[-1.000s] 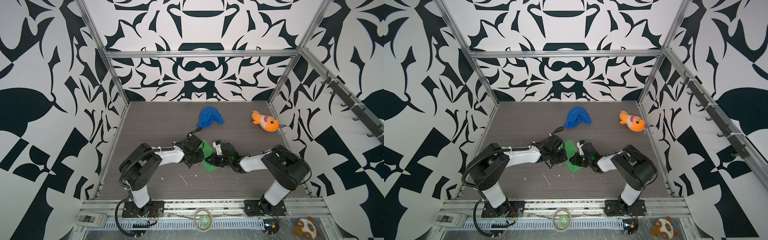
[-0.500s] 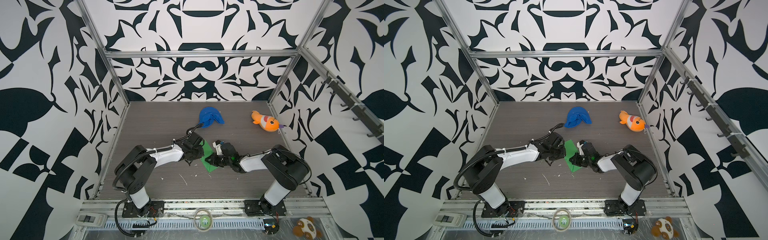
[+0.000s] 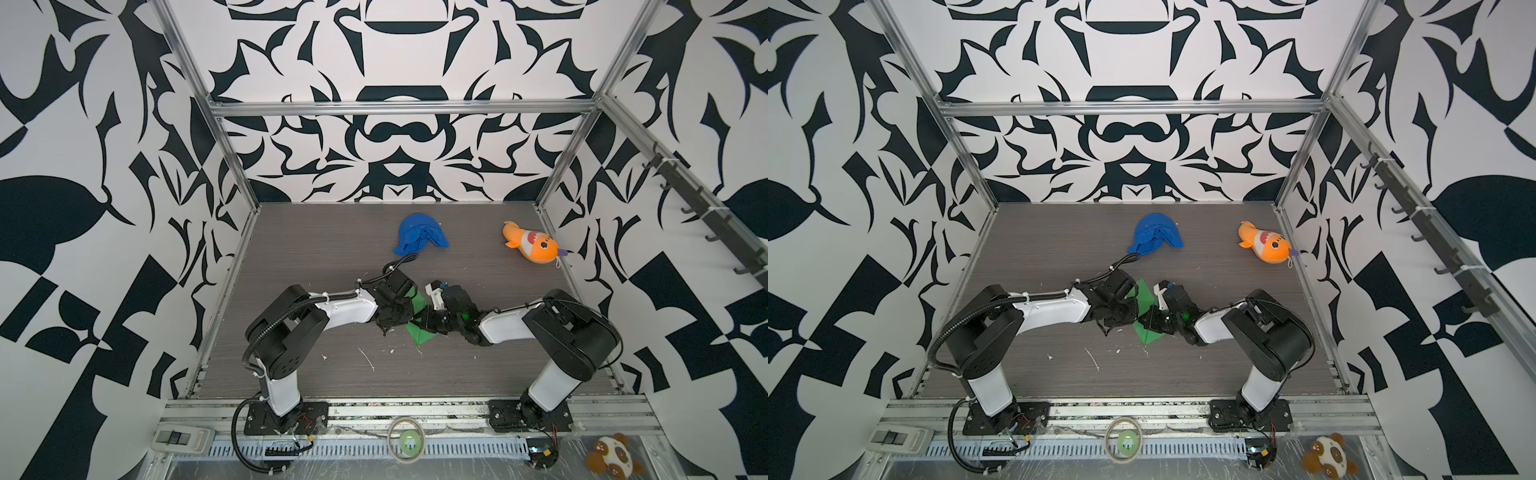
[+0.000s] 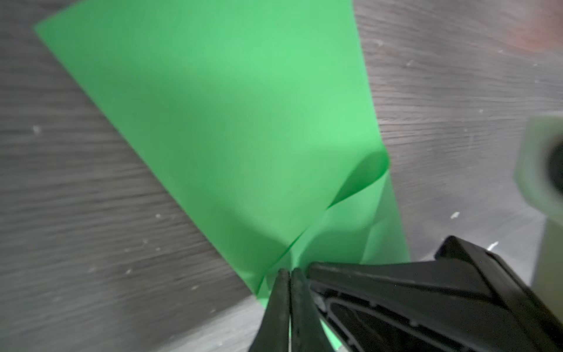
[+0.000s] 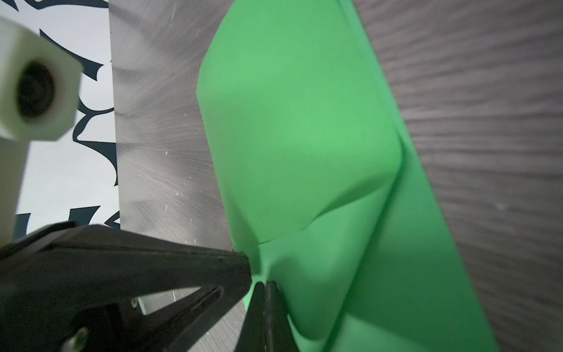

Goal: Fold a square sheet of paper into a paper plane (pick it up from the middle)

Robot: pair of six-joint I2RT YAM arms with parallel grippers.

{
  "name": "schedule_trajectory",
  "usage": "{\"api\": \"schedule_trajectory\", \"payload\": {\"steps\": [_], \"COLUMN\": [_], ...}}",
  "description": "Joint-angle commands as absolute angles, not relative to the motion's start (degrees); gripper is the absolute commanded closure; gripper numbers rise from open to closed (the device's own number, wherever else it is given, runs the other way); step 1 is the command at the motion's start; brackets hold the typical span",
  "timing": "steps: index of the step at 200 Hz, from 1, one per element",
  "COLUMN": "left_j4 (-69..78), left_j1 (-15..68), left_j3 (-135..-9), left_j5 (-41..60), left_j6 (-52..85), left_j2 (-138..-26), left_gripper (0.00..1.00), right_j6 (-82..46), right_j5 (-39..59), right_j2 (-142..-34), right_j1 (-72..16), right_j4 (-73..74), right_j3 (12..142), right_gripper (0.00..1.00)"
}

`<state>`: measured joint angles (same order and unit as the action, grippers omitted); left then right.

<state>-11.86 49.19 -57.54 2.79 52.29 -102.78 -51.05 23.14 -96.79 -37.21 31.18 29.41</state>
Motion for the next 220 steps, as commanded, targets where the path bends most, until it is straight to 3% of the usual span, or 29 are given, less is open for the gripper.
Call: {"api": "schedule_trajectory", "payload": {"steps": [1,61,124,220], "left_j4": [-15.8,-24.6,-14.0,-15.2], "left_j1": [49.1,49.0,49.5,49.6], "left_j3": [-59.2,-60.7,-59.4,-59.5], "left_j5": [0.9,-9.7,-0.4,1.3], "left_j6": [52.0,50.9,50.6,51.4], "left_j2": [-104.1,-101.3,-98.9,-105.0], "left_gripper": [0.93,0.92,0.91,0.95], "right_j6": [-50.0,-50.0,-50.1,-50.3], "right_j5": [19.6,19.4,19.5,19.9], "right_j2": [-99.1,-99.3,-99.6,-99.1], "right_j1": [-37.0,-37.0,-37.0,-37.0], "right_j4": [22.5,22.6,22.7,22.8], "right_j3": [28.7,28.4,28.4,28.4], "right_gripper": [0.95,0.95,0.95,0.96]}}
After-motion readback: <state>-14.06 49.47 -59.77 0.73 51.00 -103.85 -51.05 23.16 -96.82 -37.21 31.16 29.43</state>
